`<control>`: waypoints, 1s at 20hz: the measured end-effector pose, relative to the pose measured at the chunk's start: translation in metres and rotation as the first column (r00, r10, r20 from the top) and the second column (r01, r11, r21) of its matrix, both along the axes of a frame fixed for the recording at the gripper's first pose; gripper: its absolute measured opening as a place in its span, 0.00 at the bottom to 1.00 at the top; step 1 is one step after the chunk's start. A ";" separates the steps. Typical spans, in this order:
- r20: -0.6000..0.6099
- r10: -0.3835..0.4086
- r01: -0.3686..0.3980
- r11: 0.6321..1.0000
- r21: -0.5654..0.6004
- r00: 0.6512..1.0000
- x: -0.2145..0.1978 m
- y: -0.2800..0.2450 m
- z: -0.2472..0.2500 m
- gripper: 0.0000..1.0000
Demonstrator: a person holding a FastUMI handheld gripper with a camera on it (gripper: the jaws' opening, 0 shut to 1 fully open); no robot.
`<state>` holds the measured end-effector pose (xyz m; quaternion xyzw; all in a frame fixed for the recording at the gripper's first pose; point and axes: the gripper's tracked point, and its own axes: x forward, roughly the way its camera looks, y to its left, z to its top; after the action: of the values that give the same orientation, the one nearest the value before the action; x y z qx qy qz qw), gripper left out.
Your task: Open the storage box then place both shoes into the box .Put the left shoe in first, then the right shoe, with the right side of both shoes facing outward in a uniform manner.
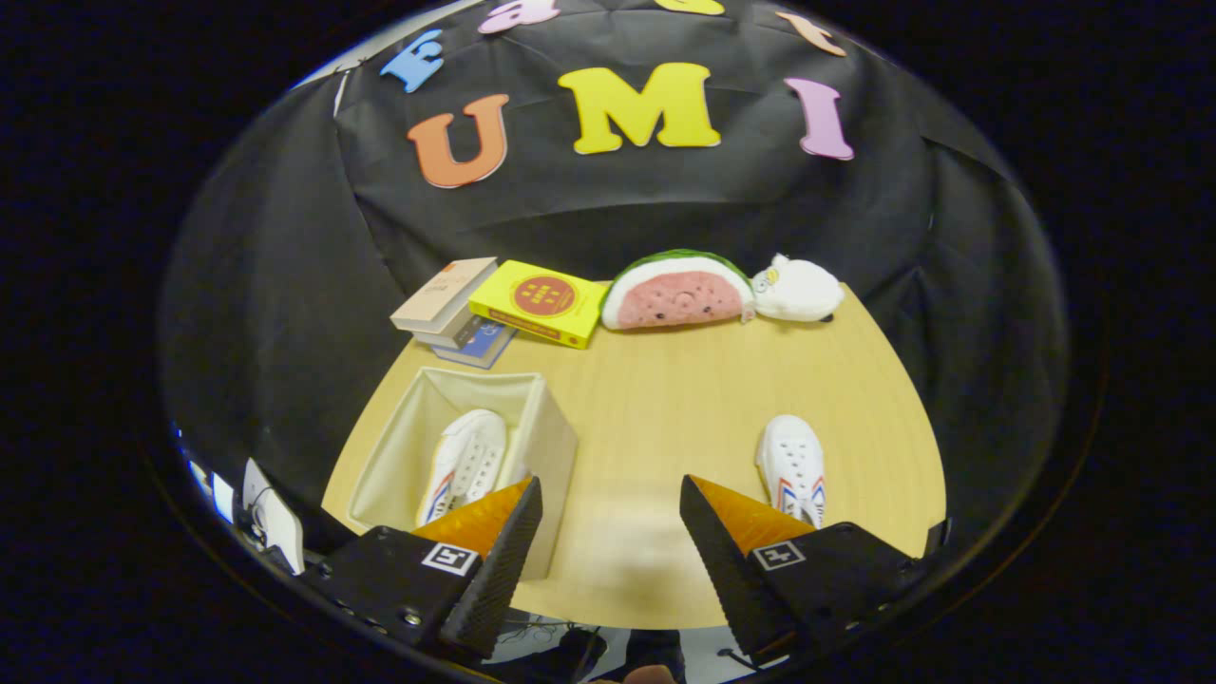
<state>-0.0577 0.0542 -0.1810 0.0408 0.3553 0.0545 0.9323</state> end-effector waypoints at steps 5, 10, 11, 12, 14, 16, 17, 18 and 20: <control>-0.083 -0.107 0.104 0.994 -0.043 0.991 -0.004 -0.106 -0.043 0.90; -0.171 -0.136 0.123 0.989 -0.083 0.976 0.016 -0.163 -0.098 0.93; -0.189 -0.131 0.115 0.989 -0.091 0.973 0.022 -0.172 -0.109 0.93; -0.201 -0.127 0.108 0.989 -0.101 0.971 0.029 -0.179 -0.118 0.93; -0.236 -0.115 0.090 0.989 -0.116 0.965 0.044 -0.191 -0.140 0.93; -0.291 -0.106 0.083 0.992 -0.090 0.951 0.055 -0.197 -0.161 0.93; -0.316 -0.104 0.083 0.993 -0.079 0.943 0.059 -0.199 -0.171 0.93; -0.335 -0.098 0.082 0.995 -0.061 0.937 0.065 -0.199 -0.178 0.93; -0.365 -0.089 0.079 0.996 -0.042 0.927 0.071 -0.199 -0.187 0.93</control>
<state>0.0136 -0.1449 -0.3678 0.0529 0.5217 0.0014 0.8515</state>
